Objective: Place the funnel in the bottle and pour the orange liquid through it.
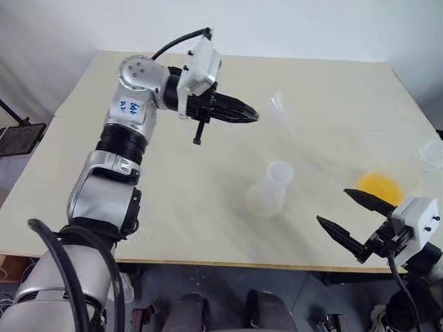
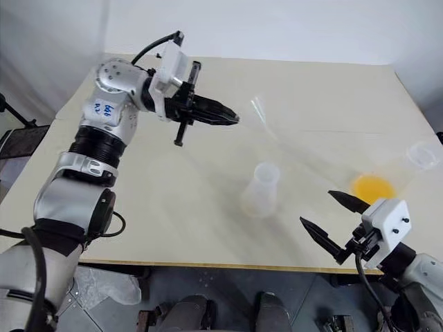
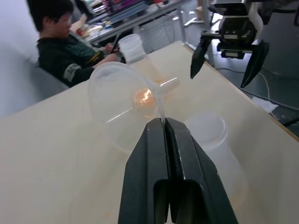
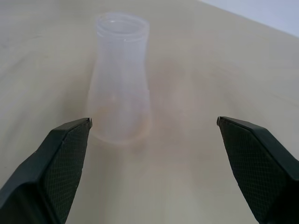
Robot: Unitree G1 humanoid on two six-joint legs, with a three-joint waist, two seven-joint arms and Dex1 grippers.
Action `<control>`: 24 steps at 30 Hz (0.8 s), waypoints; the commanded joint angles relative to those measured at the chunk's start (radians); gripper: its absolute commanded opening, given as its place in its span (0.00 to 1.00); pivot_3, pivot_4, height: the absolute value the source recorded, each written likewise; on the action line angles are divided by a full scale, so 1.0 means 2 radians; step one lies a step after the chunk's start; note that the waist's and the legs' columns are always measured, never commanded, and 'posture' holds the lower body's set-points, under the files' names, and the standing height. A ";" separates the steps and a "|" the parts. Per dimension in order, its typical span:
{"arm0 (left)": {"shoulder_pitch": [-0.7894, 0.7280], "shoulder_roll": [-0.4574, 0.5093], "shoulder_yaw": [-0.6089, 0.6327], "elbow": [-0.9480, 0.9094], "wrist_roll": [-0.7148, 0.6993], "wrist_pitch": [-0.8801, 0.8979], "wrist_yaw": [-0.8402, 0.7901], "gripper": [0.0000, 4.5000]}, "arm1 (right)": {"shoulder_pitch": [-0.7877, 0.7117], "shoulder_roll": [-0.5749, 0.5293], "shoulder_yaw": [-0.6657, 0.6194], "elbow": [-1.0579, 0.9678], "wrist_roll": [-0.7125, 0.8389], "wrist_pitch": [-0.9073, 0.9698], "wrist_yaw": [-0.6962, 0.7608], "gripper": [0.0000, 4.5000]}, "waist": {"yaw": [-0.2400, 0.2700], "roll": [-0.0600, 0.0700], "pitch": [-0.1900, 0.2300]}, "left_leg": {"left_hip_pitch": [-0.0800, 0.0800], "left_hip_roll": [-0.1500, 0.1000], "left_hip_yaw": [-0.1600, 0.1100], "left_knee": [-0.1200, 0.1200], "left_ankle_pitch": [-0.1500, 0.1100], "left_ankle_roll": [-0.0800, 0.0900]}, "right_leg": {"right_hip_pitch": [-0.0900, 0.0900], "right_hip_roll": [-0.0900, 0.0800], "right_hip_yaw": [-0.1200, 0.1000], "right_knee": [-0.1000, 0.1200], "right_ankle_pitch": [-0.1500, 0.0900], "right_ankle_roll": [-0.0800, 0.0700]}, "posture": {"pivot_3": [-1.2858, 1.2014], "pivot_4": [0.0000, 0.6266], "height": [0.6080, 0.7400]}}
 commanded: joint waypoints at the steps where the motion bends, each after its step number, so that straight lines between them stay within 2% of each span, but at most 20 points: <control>1: -0.012 0.006 -0.037 -0.030 -0.024 -0.026 -0.056 0.01 | 0.009 0.008 -0.016 -0.024 0.002 -0.012 -0.011 1.00 | -0.001 0.000 0.000 | 0.000 0.000 0.000 0.000 0.000 0.000 | 0.000 0.000 0.000 0.000 0.000 0.000 | 0.52 0.24 1.00; 5: -0.010 0.012 -0.063 -0.026 -0.017 -0.047 -0.056 0.01 | 0.018 0.013 -0.017 -0.033 0.001 -0.012 -0.017 1.00 | -0.001 0.000 0.000 | 0.000 0.000 0.000 0.000 0.000 0.000 | 0.000 0.000 0.000 0.000 0.000 0.000 | 0.52 0.24 1.00; 9: -0.012 0.003 -0.053 0.001 0.020 -0.056 -0.054 0.01 | 0.022 0.015 -0.016 -0.038 0.001 -0.012 -0.023 1.00 | 0.000 0.000 0.000 | 0.000 0.000 0.000 0.000 0.000 0.000 | 0.000 0.000 0.000 -0.001 0.000 0.000 | 0.52 0.24 1.00; 20: -0.001 0.019 -0.048 -0.022 0.037 -0.049 -0.056 0.01 | 0.026 0.015 -0.015 -0.045 0.002 -0.011 -0.028 1.00 | 0.000 0.000 0.000 | 0.000 0.000 0.000 0.000 0.000 0.001 | 0.000 0.000 0.000 -0.001 0.000 0.000 | 0.52 0.24 1.00; 24: 0.003 0.007 -0.039 -0.016 0.054 -0.062 -0.051 0.01 | 0.020 0.013 -0.013 -0.043 0.003 -0.009 -0.030 1.00 | 0.001 0.000 0.000 | 0.000 0.000 0.000 0.000 0.000 0.001 | 0.000 0.000 0.000 -0.001 0.000 0.000 | 0.52 0.24 1.00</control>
